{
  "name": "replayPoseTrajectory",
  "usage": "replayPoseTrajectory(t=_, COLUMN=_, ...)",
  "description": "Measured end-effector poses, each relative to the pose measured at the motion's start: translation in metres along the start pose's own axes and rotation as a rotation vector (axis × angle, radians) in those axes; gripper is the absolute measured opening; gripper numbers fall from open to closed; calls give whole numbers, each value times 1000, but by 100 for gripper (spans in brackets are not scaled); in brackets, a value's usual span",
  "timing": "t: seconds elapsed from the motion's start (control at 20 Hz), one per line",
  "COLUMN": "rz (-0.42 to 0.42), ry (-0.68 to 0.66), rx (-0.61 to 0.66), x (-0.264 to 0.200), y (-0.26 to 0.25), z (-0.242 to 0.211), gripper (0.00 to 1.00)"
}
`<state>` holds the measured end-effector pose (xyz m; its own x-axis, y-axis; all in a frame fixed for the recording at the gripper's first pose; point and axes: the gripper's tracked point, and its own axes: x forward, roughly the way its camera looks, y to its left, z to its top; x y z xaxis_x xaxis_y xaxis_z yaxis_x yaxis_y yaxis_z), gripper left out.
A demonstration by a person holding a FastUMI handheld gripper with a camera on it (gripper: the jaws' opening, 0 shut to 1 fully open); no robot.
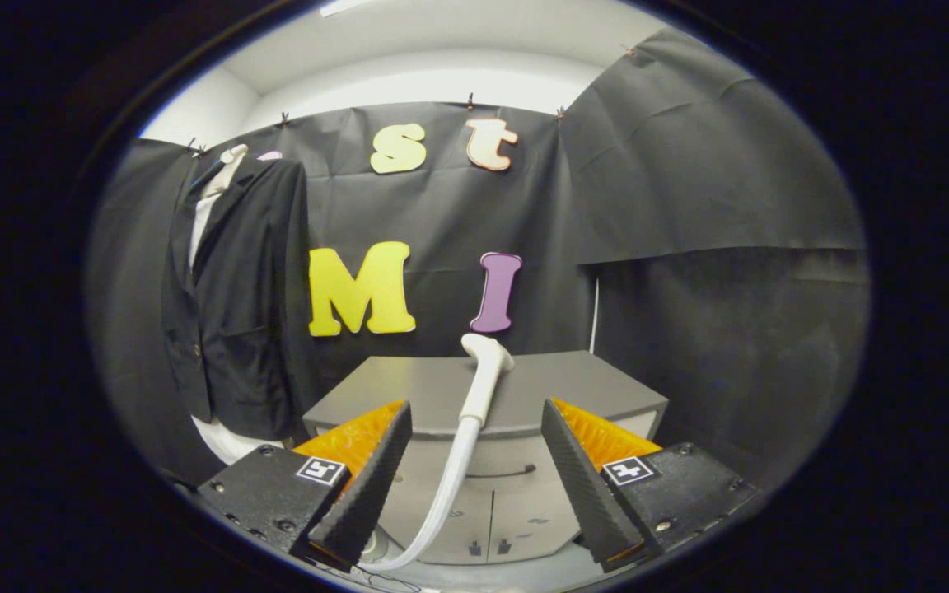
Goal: Iron the clothes twice with a garment steamer, once on the left side and once on the right side.
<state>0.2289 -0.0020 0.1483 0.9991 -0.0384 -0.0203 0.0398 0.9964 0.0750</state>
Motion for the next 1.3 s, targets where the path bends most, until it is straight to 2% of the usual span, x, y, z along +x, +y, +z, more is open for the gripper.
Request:
replayPoseTrajectory(t=0.35, rz=30, ry=164, rx=21, x=128, y=-6, z=-11, gripper=98)
replayPoseTrajectory(t=0.7, rz=87, ry=327, rx=55, x=194, y=-5, z=-47, gripper=95)
replayPoseTrajectory(t=1.0, rz=135, ry=412, rx=152, x=211, y=0, z=-67, gripper=68)
replayPoseTrajectory(t=1.15, rz=150, ry=412, rx=189, x=214, y=1, z=-65, gripper=55)
replayPoseTrajectory(t=1.25, rz=164, ry=415, rx=276, x=212, y=5, z=-61, gripper=49)
replayPoseTrajectory(t=1.3, rz=178, ry=411, rx=298, x=213, y=6, z=-58, gripper=43)
